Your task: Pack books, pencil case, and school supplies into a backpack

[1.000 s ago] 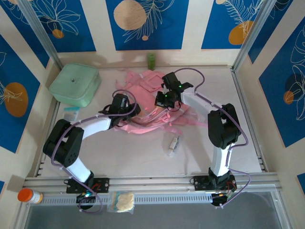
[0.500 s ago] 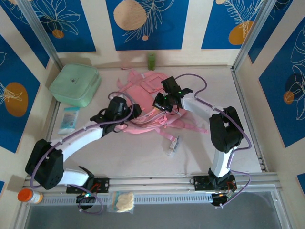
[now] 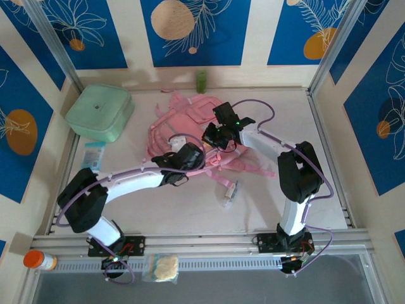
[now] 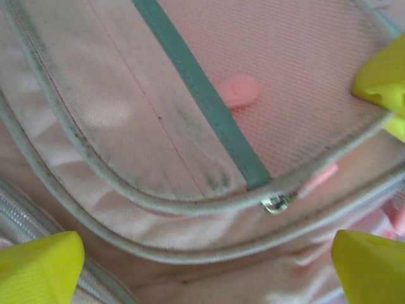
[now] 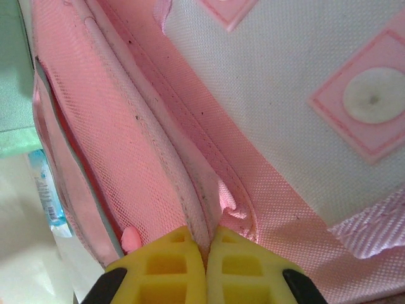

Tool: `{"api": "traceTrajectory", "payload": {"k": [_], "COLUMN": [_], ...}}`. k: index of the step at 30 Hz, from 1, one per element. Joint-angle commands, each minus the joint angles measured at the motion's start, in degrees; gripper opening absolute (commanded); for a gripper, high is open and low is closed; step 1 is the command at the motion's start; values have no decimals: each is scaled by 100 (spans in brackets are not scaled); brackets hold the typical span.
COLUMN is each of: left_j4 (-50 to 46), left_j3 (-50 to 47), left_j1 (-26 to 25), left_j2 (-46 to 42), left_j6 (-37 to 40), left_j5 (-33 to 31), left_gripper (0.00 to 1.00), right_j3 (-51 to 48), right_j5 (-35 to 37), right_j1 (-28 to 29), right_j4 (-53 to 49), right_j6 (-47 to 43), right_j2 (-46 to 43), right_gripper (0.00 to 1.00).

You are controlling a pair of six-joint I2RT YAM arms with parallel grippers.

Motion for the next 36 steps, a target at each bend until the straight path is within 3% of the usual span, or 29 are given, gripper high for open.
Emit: {"api": "traceTrajectory", "payload": {"k": [1,5,10,22,26,32,36], "left_j4": [-191,-889,742,17,-270,-646,-363], "left_j3": [508,993,284,502,163,-409,-563], "left_j1": [-35,-33,-38,141,141,108,80], "left_j2": [365,769,555,839,514,-404,-794], "left_j6": [-7,-584,-291,-1032,-1129,-1004,-597], "left_j5": [-621,-933,-677,-1030,-1003,-792,-430], "left_gripper": [99,99,99,99,100,90,88], "right_j3": [130,93,74,83,90,143,167], "right_j5": [-250,-305,-336,-378,-409,-393,-384], "right_j1": [103,90,81,106,65,55,64], "right_j4": [261,311,330,427,437,424,446], "right_j6": [128,172,146,195,184,128,141], "right_j2": [-81,-52,-31,27,26,53,83], "right_gripper": [0,0,0,0,0,0,0]}}
